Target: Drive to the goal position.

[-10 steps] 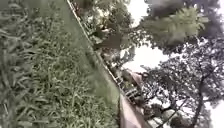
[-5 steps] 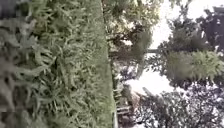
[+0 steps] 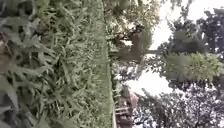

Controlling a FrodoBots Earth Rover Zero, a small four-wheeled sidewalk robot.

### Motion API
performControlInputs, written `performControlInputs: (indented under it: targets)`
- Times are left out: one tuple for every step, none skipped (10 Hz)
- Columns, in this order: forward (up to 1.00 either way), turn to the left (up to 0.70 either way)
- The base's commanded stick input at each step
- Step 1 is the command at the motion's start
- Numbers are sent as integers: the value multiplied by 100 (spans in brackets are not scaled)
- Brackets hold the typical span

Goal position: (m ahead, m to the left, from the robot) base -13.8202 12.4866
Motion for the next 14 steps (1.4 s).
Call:
performControlInputs:
  targets:
    - [0, 0]
    - [0, 0]
    - [-6, 0]
    - [-26, 0]
    - [-30, 0]
    - [-30, 0]
    - [-30, 0]
    - [-30, 0]
    - [0, 0]
    - [0, 0]
    - [0, 0]
    - [0, 0]
    - [0, 0]
    - [0, 0]
